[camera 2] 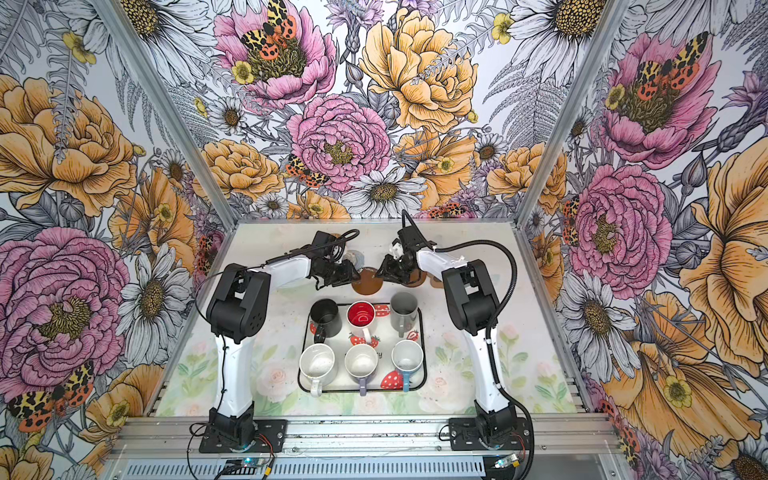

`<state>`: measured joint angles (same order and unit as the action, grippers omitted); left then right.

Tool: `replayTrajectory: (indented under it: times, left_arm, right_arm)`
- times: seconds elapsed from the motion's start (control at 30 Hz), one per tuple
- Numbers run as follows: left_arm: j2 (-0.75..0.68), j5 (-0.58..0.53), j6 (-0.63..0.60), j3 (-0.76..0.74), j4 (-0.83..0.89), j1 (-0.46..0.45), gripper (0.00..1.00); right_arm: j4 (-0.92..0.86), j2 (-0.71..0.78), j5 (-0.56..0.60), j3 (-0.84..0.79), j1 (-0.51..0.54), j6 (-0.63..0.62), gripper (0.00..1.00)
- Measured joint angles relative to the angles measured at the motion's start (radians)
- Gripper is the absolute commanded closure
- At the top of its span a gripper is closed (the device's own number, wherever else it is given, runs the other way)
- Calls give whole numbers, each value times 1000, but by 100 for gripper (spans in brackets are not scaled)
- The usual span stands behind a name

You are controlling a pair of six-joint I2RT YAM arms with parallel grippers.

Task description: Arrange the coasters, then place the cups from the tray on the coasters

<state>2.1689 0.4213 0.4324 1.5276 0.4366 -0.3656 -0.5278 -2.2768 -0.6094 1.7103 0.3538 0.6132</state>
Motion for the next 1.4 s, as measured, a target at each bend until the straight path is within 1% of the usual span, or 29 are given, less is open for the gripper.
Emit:
replayTrajectory:
  times: [0.37, 0.63, 0.8, 1.1, 1.4]
  left_arm:
    - [85, 2, 35, 121, -16, -28, 58]
    - [138, 19, 58, 196, -24, -52, 58]
    - [151, 25, 67, 217, -23, -58, 57]
    - [165, 25, 74, 242, -22, -59, 57]
    - [204, 24, 93, 303, -17, -54, 56]
  right_arm:
    - [-18, 1, 41, -7, -35, 0, 64]
    - [-22, 31, 62, -49, -65, -4, 64]
    - [-25, 34, 66, -52, -76, -4, 63]
    - [-25, 37, 64, -50, -76, -8, 57]
    - [-44, 37, 68, 5, -82, -7, 56]
